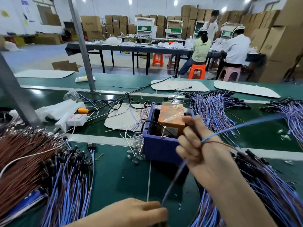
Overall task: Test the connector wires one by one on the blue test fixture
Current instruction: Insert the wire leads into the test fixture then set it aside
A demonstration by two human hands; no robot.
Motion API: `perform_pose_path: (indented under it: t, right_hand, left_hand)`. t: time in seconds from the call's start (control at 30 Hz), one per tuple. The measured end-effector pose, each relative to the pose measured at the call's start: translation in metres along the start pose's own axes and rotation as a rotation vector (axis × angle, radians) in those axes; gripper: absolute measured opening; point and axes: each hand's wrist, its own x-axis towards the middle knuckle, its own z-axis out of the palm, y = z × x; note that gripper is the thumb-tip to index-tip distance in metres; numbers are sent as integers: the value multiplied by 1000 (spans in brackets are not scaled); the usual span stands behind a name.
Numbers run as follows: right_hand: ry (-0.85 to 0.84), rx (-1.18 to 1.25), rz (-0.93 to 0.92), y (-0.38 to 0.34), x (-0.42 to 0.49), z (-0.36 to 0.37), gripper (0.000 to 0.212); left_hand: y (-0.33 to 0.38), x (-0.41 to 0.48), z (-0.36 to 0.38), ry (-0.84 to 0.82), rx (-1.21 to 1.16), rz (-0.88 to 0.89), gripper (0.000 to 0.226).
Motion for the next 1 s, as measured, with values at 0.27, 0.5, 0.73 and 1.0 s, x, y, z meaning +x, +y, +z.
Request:
perform_pose_path:
  t: [0.27,0.5,0.73,1.0]
  right_hand:
    - [77,-266,-324,0,-6,-5,58]
    - [63,-506,-422,33,-4,-8,52]
    - [166,-504,-430,31,4,-27,29]
    - [219,-659,-672,34,7,-22,14]
  left_hand:
    - [2,45,-43,628,-157,-150,24]
    - [10,99,-96,862,-835,-259,27]
    - [5,103,-80,897,-1011,-288,25]
    - [-11,107,-62,891,-1261,-379,9]
